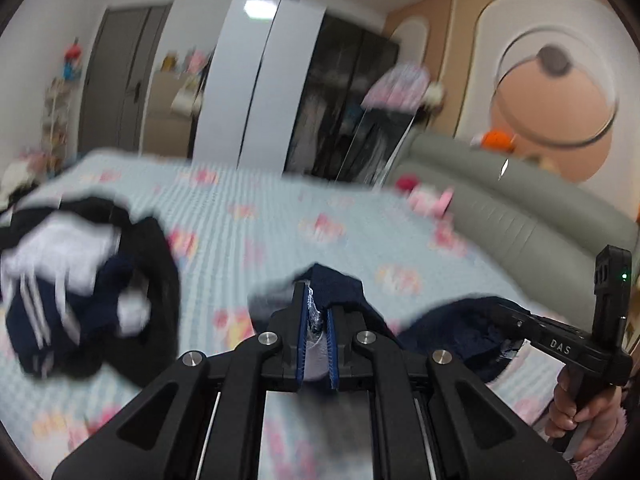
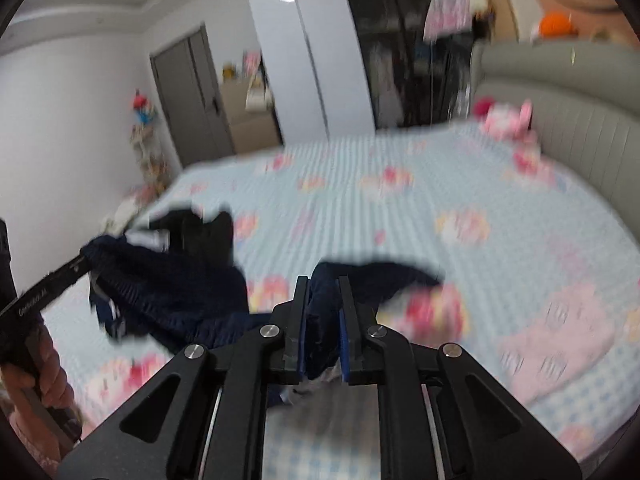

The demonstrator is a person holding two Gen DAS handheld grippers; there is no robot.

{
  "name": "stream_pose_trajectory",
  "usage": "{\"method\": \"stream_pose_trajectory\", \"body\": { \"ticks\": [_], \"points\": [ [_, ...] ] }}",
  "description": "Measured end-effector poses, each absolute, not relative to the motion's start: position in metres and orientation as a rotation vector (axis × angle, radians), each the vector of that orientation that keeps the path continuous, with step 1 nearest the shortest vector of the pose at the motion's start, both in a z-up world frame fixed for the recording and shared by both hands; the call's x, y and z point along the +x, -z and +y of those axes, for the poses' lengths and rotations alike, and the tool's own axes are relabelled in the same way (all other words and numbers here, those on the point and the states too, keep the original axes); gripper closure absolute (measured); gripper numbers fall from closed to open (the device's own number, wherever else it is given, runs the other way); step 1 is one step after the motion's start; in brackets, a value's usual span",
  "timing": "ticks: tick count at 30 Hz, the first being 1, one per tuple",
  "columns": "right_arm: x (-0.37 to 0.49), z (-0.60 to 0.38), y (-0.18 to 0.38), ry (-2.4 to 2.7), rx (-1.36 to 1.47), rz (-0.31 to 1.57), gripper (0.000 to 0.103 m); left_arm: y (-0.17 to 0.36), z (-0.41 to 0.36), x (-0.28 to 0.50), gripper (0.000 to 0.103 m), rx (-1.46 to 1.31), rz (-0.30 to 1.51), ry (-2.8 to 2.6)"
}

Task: Fold clothes
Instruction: 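Lay the navy garment flat on the blanket, spreading it with both grippers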

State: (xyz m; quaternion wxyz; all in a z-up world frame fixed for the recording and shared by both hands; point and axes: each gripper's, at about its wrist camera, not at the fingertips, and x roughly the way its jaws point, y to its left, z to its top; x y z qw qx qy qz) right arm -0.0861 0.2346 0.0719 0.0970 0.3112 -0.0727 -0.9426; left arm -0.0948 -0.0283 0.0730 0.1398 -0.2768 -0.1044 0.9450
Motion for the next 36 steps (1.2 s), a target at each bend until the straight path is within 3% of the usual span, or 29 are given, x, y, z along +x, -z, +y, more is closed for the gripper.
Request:
{"method": "stream_pose_trajectory", "body": {
  "ticks": [5,8,11,14,17,18,19,23,26,29,31,33,36],
  "points": [
    [-0.072,0.231,0.061,2.57,1.421,-0.267,0.09,0.07,-0.041,-0.087,0.094,-1.348,-0.404,-2.616],
    [-0.057,0.232,0.094,2.539,1.52,-0.232,0.085,0.117,-0.039,-0.068,0.094,-1.53,-0.325,-2.566],
    [-0.052,0.24,0.102,2.563,1.538,-0.22,0.081,0.121,-0.039,-0.057,0.091,-1.529,-0.243,-2.563],
    [-0.052,0.25,0.093,2.613,1.503,-0.262,0.078,0.105,-0.045,-0.055,0.067,-1.442,-0.216,-2.602],
    [-0.05,0.251,0.078,2.671,1.423,-0.264,0.07,0.081,-0.039,-0.055,0.052,-1.279,-0.19,-2.631],
    [-0.051,0.248,0.074,2.675,1.401,-0.25,0.062,0.076,-0.033,-0.058,0.046,-1.242,-0.17,-2.622],
    [-0.053,0.242,0.074,2.662,1.396,-0.227,0.056,0.075,-0.026,-0.062,0.045,-1.233,-0.138,-2.6],
    [-0.063,0.219,0.098,2.568,1.462,-0.161,0.056,0.1,0.004,-0.083,0.044,-1.28,0.0,-2.548],
    [-0.073,0.204,0.123,2.552,1.567,0.015,0.056,0.134,0.019,-0.098,0.044,-1.453,0.088,-2.518],
    [-0.069,0.203,0.116,2.583,1.527,0.09,0.056,0.133,0.018,-0.091,0.045,-1.44,0.155,-2.571],
    [-0.064,0.214,0.114,2.626,1.526,0.059,0.055,0.129,0.007,-0.084,0.053,-1.444,0.129,-2.599],
    [-0.058,0.229,0.113,2.677,1.539,0.013,0.045,0.123,-0.008,-0.078,0.056,-1.439,0.087,-2.63],
    [-0.053,0.25,0.114,2.704,1.563,-0.109,0.045,0.11,-0.021,-0.071,0.056,-1.369,0.071,-2.674]
  ]
}}
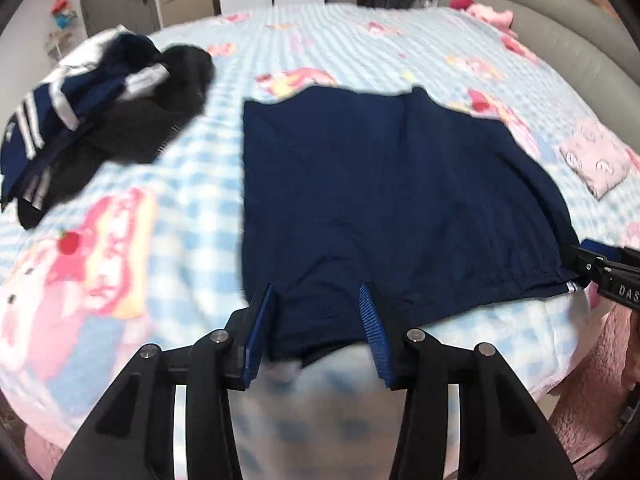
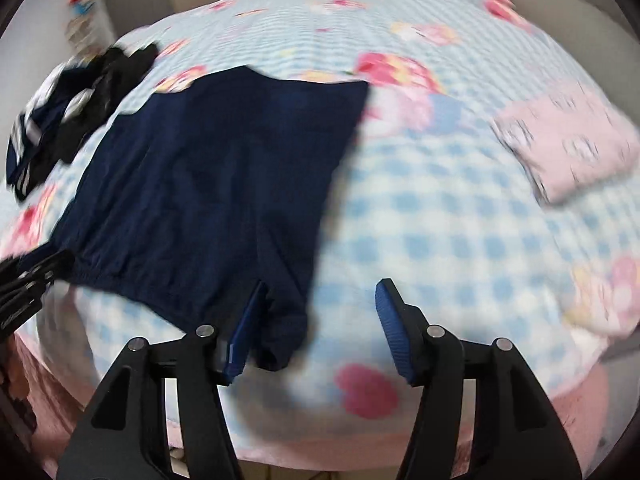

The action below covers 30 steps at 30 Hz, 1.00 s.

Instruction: Fold clothes

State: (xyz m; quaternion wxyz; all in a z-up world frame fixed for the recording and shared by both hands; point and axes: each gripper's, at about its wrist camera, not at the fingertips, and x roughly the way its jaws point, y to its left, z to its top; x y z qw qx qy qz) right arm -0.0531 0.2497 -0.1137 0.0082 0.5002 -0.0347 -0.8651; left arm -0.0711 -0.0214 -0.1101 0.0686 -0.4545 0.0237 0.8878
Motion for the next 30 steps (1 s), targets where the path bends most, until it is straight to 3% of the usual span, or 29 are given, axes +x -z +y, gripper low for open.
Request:
{"method": "stream_pose_trajectory", "body": {
  "ticks": [1,3,5,7,9,10,11,12,15,23,27,30],
  "points": [
    [-0.053,0.247,0.115,2.689,1.56,-0.105,0.043,0.106,-0.024,-0.071,0.055,-1.341,0.055,-2.668],
    [-0.052,0.24,0.117,2.659,1.553,-0.098,0.043,0.105,-0.022,-0.075,0.038,-1.329,0.038,-2.654],
    [-0.051,0.234,0.119,2.629,1.546,-0.091,0.043,0.106,-0.017,-0.081,0.03,-1.332,0.031,-2.641],
    [-0.05,0.227,0.121,2.599,1.539,-0.084,0.037,0.107,-0.012,-0.087,0.03,-1.335,0.024,-2.629],
    [-0.049,0.221,0.123,2.569,1.532,-0.078,0.037,0.109,-0.007,-0.093,0.031,-1.338,0.016,-2.616],
    [-0.048,0.218,0.124,2.554,1.528,-0.074,0.045,0.109,-0.005,-0.096,0.035,-1.34,0.013,-2.61],
    [-0.048,0.214,0.125,2.552,1.524,-0.056,0.054,0.11,-0.002,-0.099,0.062,-1.342,0.009,-2.604],
    [-0.046,0.209,0.123,2.587,1.516,0.007,0.066,0.11,0.0,-0.101,0.072,-1.343,0.006,-2.597],
    [-0.047,0.201,0.111,2.664,1.476,0.053,0.084,0.112,0.008,-0.11,0.085,-1.347,-0.005,-2.579],
    [-0.041,0.226,0.068,2.709,1.322,-0.135,0.088,0.096,-0.002,-0.087,0.086,-1.298,-0.052,-2.56],
    [-0.03,0.22,0.063,2.687,1.305,-0.101,0.088,0.091,-0.009,-0.068,0.086,-1.302,-0.057,-2.55],
    [-0.032,0.215,0.083,2.645,1.407,-0.052,0.079,0.1,-0.012,-0.062,0.085,-1.355,-0.038,-2.555]
  ]
}}
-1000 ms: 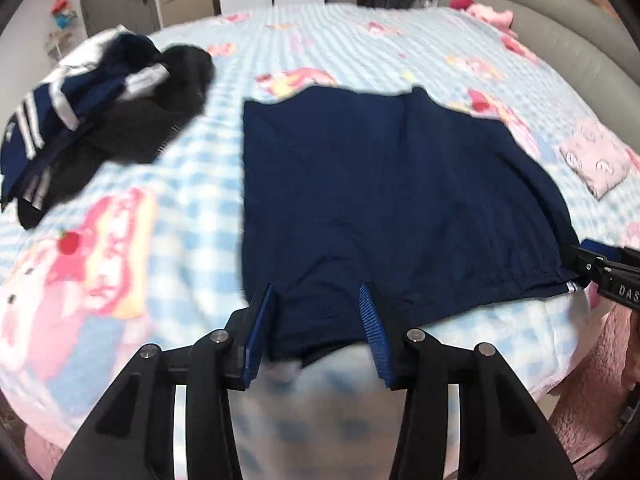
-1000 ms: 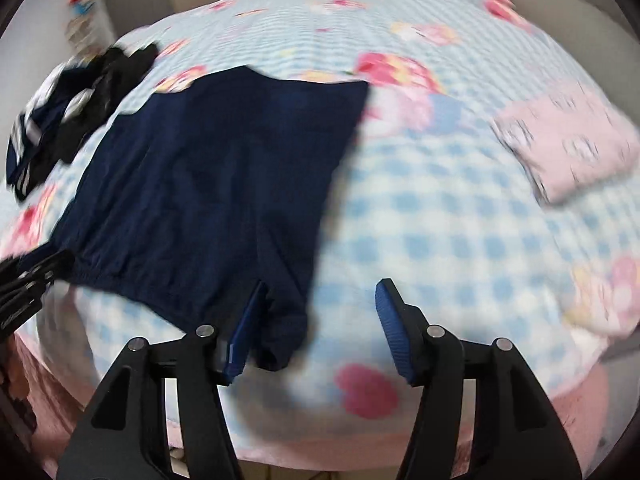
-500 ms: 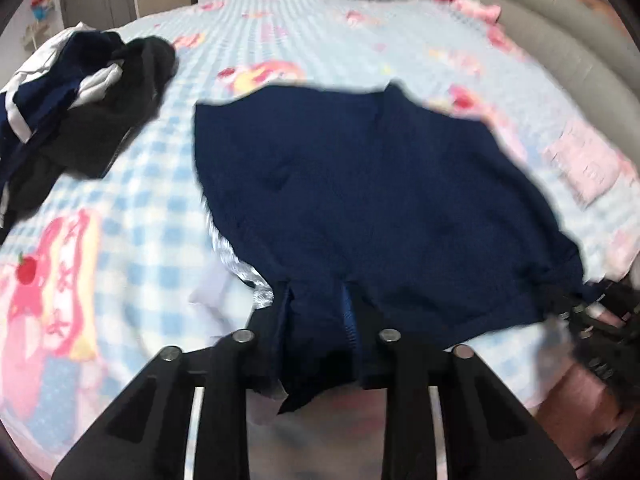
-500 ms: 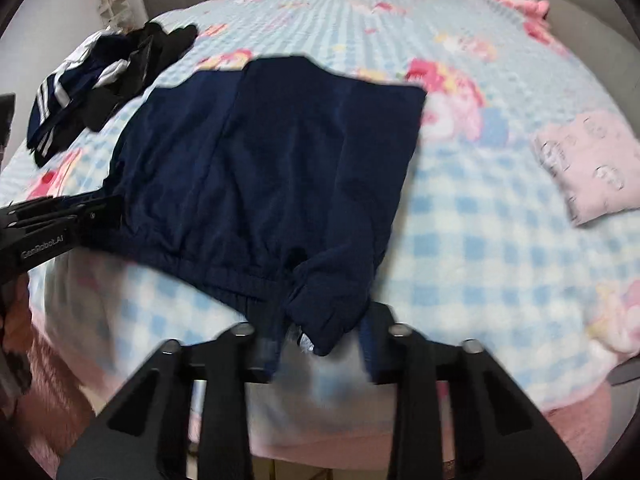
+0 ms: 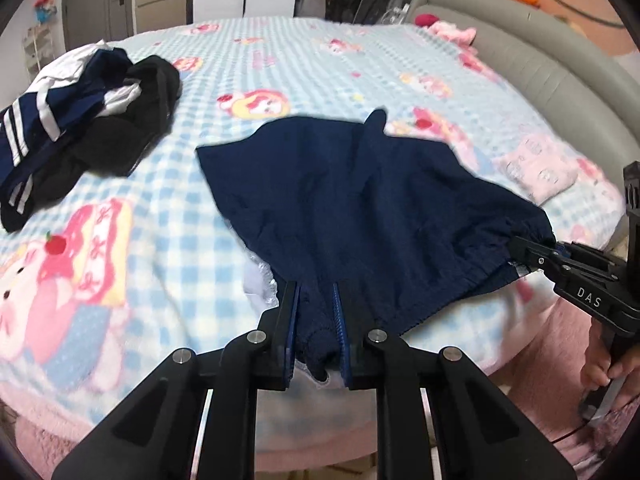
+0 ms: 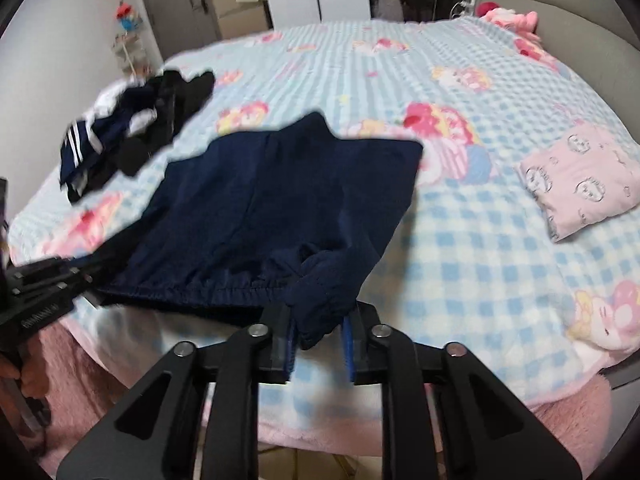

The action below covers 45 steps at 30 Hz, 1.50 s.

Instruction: Fold clothes

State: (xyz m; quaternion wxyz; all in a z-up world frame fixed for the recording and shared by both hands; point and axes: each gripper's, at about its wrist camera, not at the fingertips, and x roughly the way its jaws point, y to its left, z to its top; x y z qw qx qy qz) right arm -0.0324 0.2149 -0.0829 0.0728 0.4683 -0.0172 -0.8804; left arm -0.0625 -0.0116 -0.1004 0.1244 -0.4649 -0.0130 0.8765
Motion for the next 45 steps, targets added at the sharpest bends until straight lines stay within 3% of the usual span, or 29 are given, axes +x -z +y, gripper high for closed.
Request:
{"method": "stream_pose_trajectory", "body": {
  "ticks": [4,7,16,20,23,25,26,28,33,38,40,43,44,45],
  "points": [
    [-0.034,0.224,0.106,2.637,1.542,-0.031,0.077,0.113,-0.02,-0.063,0.083,-1.425,-0.067,-2.56],
    [-0.031,0.238,0.103,2.657,1.532,-0.084,0.068,0.111,-0.022,-0.063,0.082,-1.409,-0.077,-2.576],
    [-0.022,0.257,0.083,2.792,1.397,-0.207,0.067,0.104,-0.026,-0.046,0.079,-1.358,-0.109,-2.581],
    [-0.028,0.263,0.096,2.856,1.495,-0.09,0.065,0.103,-0.031,-0.04,0.074,-1.333,-0.119,-2.57],
    [-0.024,0.269,0.098,2.754,1.488,-0.208,0.065,0.103,-0.034,-0.035,0.073,-1.314,-0.126,-2.562],
    [-0.023,0.268,0.096,2.699,1.463,-0.232,0.064,0.102,-0.036,-0.031,0.07,-1.302,-0.131,-2.556],
    [-0.022,0.266,0.094,2.676,1.445,-0.228,0.064,0.102,-0.037,-0.03,0.062,-1.295,-0.134,-2.554],
    [-0.02,0.259,0.09,2.668,1.433,-0.133,0.064,0.101,-0.039,-0.027,0.054,-1.283,-0.139,-2.548],
    [-0.013,0.239,0.082,2.68,1.42,0.216,0.064,0.092,-0.033,-0.012,0.053,-1.208,-0.056,-2.509],
    [-0.001,0.235,0.079,2.55,1.373,0.197,0.055,0.085,-0.032,0.001,0.048,-1.152,-0.044,-2.469],
    [-0.003,0.233,0.087,2.494,1.384,0.134,0.054,0.09,-0.023,0.001,0.048,-1.172,0.026,-2.474],
    [-0.014,0.228,0.105,2.523,1.449,0.159,0.055,0.113,0.001,-0.014,0.049,-1.316,0.276,-2.544],
    [-0.018,0.227,0.111,2.533,1.471,0.168,0.055,0.116,0.006,-0.019,0.06,-1.345,0.326,-2.564],
    [-0.021,0.226,0.115,2.547,1.481,0.171,0.056,0.113,0.005,-0.023,0.064,-1.338,0.303,-2.59]
  ]
}}
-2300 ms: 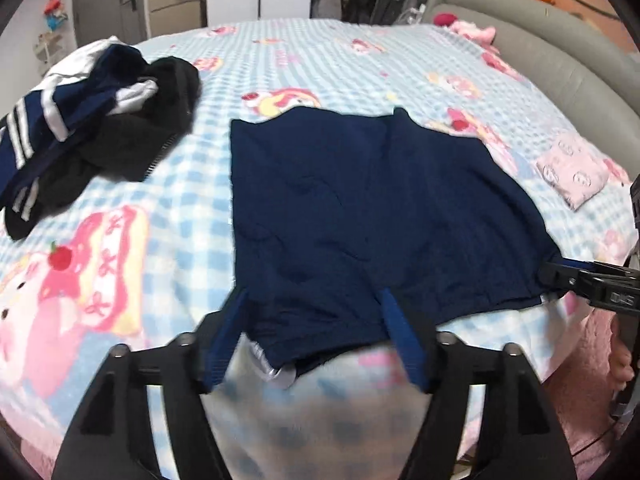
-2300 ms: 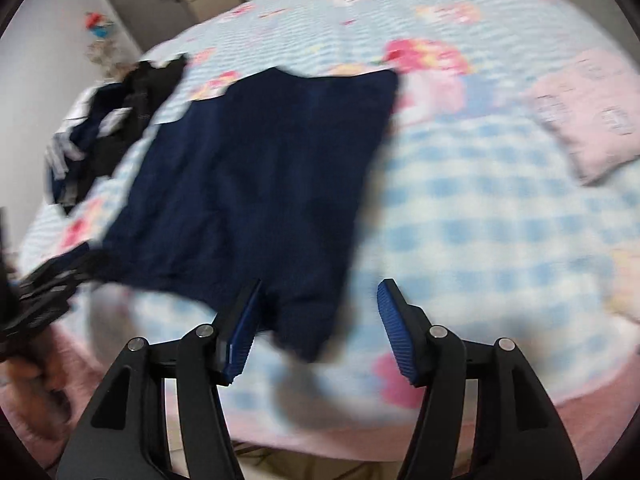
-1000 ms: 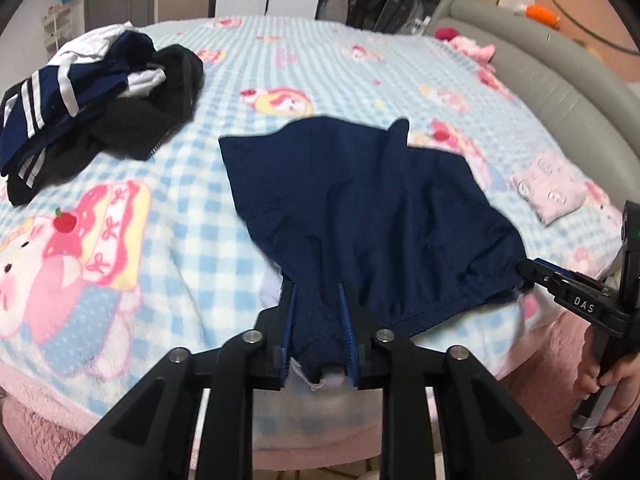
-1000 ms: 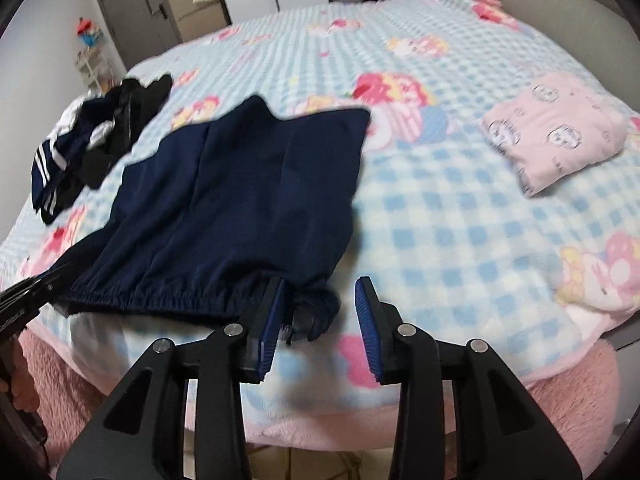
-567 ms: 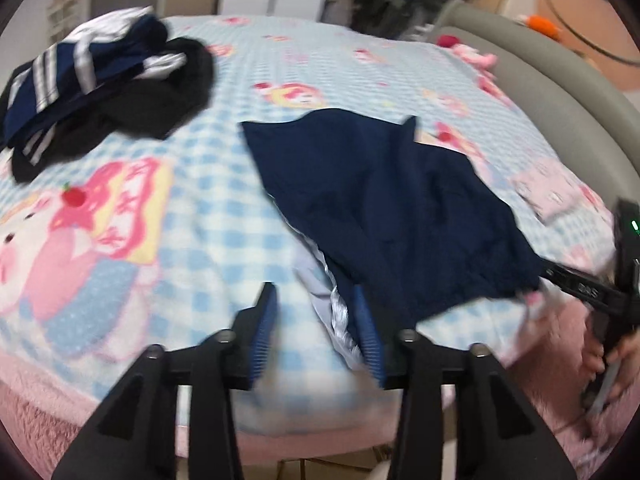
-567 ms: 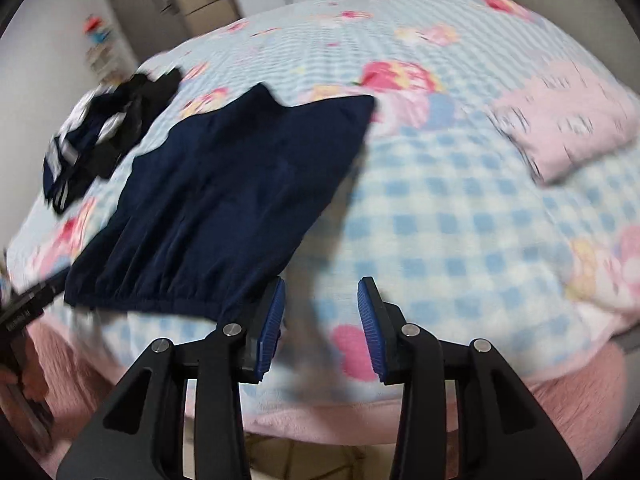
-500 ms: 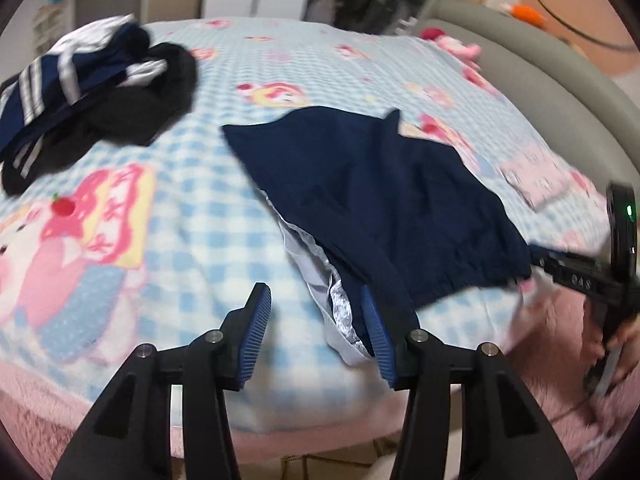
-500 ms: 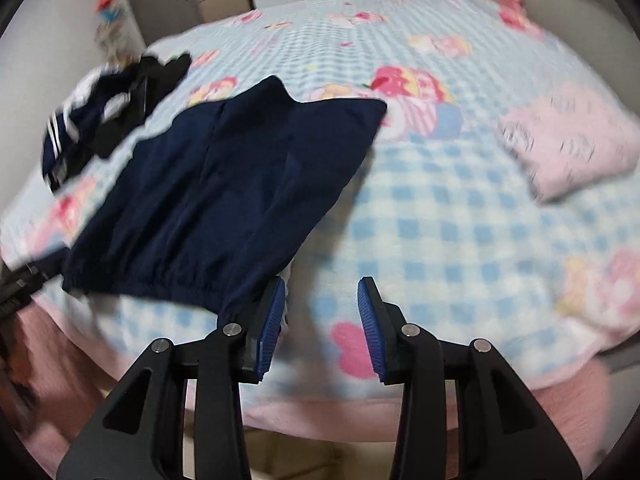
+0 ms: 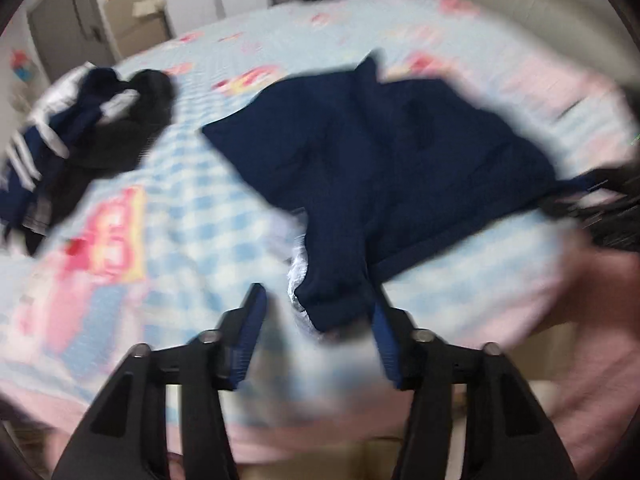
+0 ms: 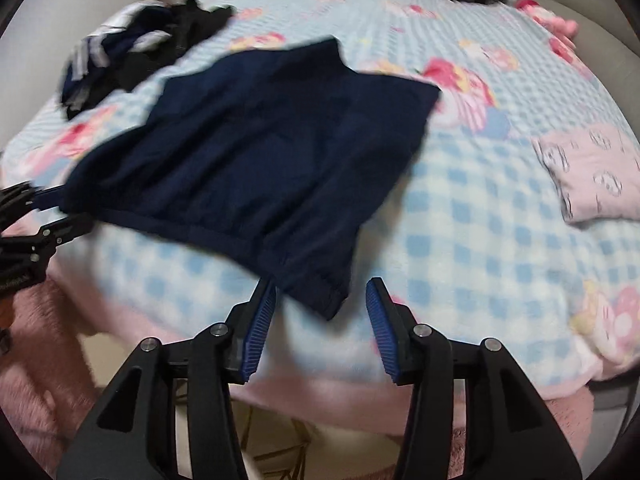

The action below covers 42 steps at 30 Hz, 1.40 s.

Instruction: Fold clothes

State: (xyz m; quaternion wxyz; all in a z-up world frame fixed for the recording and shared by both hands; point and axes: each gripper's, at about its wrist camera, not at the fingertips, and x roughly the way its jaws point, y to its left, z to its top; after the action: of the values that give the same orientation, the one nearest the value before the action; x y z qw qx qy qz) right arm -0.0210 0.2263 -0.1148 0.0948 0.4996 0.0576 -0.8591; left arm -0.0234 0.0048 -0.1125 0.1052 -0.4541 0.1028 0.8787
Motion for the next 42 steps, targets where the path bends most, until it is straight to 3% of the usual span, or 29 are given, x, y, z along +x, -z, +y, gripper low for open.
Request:
{"method": "stream_pose_trajectory", "body": {
  "ticks": [9,12,17,18,19,20,21,23,29,34,36,39,42],
  "points": [
    [-0.027,0.25,0.105,2.653,1.438,-0.013,0.056,0.088,-0.028,-0.048,0.063,-1.281,-0.034,-2.692],
    [-0.028,0.254,0.111,2.648,1.459,-0.065,0.056,0.106,-0.021,-0.046,0.054,-1.351,0.046,-2.621],
    [-0.029,0.253,0.12,2.653,1.486,-0.07,0.056,0.127,-0.005,-0.03,0.052,-1.363,0.148,-2.576],
    [-0.027,0.253,0.115,2.679,1.463,-0.057,0.058,0.125,-0.004,-0.031,0.055,-1.352,0.148,-2.597],
    [-0.024,0.253,0.109,2.705,1.44,-0.043,0.068,0.123,-0.004,-0.032,0.061,-1.34,0.148,-2.618],
    [-0.022,0.253,0.103,2.73,1.417,-0.029,0.073,0.119,-0.005,-0.032,0.076,-1.326,0.138,-2.639],
    [-0.02,0.253,0.098,2.756,1.393,-0.016,0.078,0.111,-0.009,-0.032,0.083,-1.308,0.106,-2.658],
    [-0.015,0.253,0.086,2.805,1.343,0.014,0.088,0.097,-0.017,-0.031,0.084,-1.27,0.041,-2.695],
    [-0.006,0.264,0.056,2.81,1.261,-0.075,0.088,0.066,-0.035,-0.031,0.085,-1.199,-0.113,-2.739],
    [-0.043,0.266,0.082,2.72,1.424,-0.067,0.089,0.088,-0.033,-0.071,0.088,-1.354,-0.138,-2.64],
    [-0.064,0.268,0.079,2.711,1.438,-0.043,0.09,0.061,-0.029,-0.095,0.089,-1.284,-0.123,-2.672],
    [-0.108,0.272,0.019,2.801,1.277,-0.008,0.092,0.001,-0.021,-0.133,0.094,-1.105,-0.108,-2.746],
    [-0.122,0.275,-0.075,2.922,0.957,-0.023,0.092,-0.037,-0.022,-0.13,0.094,-0.97,-0.099,-2.789]
  ]
}}
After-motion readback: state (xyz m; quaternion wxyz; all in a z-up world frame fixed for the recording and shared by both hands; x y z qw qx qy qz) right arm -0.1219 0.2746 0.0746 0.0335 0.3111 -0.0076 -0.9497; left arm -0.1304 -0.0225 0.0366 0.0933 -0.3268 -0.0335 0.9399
